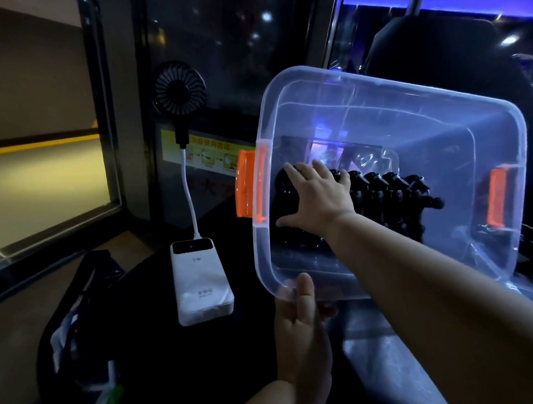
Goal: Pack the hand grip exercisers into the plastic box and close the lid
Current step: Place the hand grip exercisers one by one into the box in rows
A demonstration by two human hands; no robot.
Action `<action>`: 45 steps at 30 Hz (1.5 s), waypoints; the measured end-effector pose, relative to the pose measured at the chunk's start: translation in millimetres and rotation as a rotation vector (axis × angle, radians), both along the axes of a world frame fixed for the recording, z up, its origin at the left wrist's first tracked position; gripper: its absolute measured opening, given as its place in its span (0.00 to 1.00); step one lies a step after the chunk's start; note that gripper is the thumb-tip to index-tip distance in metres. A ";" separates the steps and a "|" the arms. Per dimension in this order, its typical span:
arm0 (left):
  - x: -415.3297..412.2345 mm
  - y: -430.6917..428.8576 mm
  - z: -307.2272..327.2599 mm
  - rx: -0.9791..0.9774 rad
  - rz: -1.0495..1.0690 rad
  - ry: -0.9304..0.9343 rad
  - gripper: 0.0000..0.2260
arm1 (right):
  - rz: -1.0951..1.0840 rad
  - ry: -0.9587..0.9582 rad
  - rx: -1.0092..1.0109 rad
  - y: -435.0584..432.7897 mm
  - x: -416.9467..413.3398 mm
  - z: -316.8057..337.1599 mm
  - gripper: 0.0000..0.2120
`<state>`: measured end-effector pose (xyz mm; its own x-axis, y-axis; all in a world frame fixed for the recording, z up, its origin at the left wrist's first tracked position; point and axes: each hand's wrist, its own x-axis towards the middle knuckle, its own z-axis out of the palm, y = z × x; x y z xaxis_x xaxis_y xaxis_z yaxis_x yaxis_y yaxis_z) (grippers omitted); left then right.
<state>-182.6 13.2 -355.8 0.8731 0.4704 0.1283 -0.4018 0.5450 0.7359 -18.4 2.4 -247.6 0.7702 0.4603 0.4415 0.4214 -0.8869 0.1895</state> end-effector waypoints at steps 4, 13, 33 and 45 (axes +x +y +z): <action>3.3 -0.4 -4.5 0.007 0.060 -0.019 0.11 | -0.002 -0.032 -0.064 8.0 3.5 5.1 0.54; 11.1 -1.7 -13.4 0.042 0.105 0.000 0.08 | 0.018 -0.027 -0.066 8.2 6.1 5.8 0.55; 4.6 2.2 -3.1 0.194 0.150 0.106 0.16 | 0.005 -0.142 0.400 -72.6 -53.3 -5.9 0.34; 3.0 -1.9 5.4 0.115 0.123 0.057 0.06 | -0.215 -0.125 0.593 -214.7 -96.1 -53.6 0.31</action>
